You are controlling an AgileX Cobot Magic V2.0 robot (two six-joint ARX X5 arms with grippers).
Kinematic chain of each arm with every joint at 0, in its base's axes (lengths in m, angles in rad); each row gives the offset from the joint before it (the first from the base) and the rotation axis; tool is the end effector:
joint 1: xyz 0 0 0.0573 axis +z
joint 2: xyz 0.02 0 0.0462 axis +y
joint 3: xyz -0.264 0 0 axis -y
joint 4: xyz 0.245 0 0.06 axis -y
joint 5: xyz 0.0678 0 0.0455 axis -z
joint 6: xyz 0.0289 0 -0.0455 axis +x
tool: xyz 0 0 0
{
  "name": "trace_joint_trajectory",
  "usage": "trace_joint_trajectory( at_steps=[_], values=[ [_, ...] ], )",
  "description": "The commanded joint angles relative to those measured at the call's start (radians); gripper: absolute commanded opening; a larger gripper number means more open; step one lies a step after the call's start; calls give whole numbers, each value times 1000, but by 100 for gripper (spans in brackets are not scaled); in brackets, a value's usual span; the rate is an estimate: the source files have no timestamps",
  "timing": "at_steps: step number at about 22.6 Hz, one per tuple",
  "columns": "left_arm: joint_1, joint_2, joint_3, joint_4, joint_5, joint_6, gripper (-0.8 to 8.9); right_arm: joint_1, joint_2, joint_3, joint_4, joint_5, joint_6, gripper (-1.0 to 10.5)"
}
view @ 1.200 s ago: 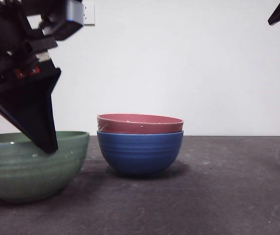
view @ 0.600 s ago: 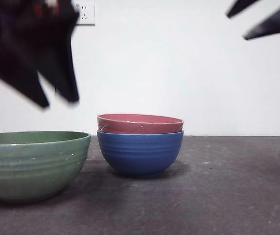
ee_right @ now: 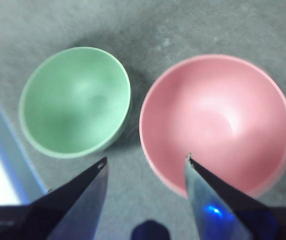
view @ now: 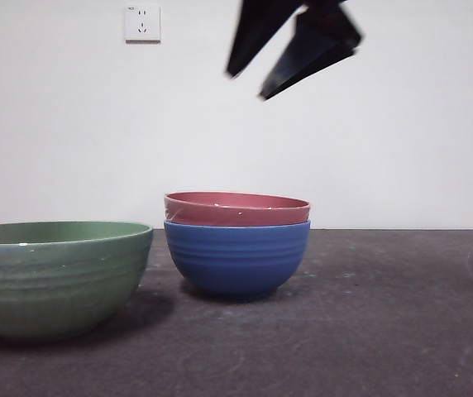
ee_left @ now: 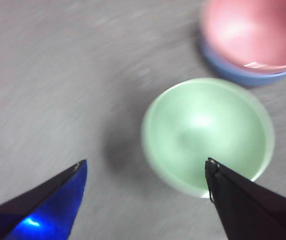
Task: Pick up the green bowl on the top,put the green bowl on the left,pick up the red bowl in the middle,put the red bowl on the right
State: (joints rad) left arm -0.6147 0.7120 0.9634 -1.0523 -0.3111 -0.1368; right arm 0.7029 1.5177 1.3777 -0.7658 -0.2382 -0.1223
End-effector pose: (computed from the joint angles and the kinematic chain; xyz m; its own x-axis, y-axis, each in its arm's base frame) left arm 0.0940 -0.0556 0.3266 0.7179 -0.1321 -0.6835 0.2915 0.9487 0.1228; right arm 0.2368 0.2096 0.3169 0.3050 0.5676 -0.7647 -0.8070 0.5804 0.1090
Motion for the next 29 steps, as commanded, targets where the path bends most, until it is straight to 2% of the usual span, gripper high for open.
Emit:
trace_joint_trajectory(
  at_steps=[1,4,9,11,13,19,22,29],
  values=[
    [61,-58,1,-43,1,-25,395,34,92,38,11,39,-11,252],
    [108,-87,1,-103,49,-24,395,59,182,45,72,37,-10,249],
    [113,-87,1,-106,89,-26,395,79,274,45,100,31,-10,248],
    [113,-87,1,-104,88,-26,395,85,294,45,101,31,-10,243],
    [113,-87,1,-101,88,-26,395,86,304,45,103,31,-11,182],
    [113,-87,1,-102,87,-26,395,84,344,45,103,48,-10,179],
    [113,-87,1,-109,82,-26,395,95,344,45,101,64,-10,93],
    [113,-86,1,-108,79,-26,395,99,343,47,101,55,-5,94]
  ],
)
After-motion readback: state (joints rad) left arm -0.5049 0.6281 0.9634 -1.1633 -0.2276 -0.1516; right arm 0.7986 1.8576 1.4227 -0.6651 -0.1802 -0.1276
